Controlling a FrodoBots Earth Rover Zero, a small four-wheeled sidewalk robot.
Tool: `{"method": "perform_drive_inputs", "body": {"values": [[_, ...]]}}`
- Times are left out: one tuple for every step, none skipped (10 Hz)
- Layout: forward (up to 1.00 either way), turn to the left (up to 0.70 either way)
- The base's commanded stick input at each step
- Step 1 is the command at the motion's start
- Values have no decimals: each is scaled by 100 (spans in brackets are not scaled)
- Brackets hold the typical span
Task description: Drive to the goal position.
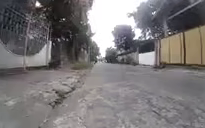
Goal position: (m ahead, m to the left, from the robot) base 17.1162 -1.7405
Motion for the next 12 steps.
{"method": "perform_drive_inputs", "body": {"values": [[68, 0], [68, 0], [68, 0], [68, 0], [68, 0], [68, 0], [68, 0], [68, 0], [68, 0], [68, 0], [68, 0], [68, 0]]}}
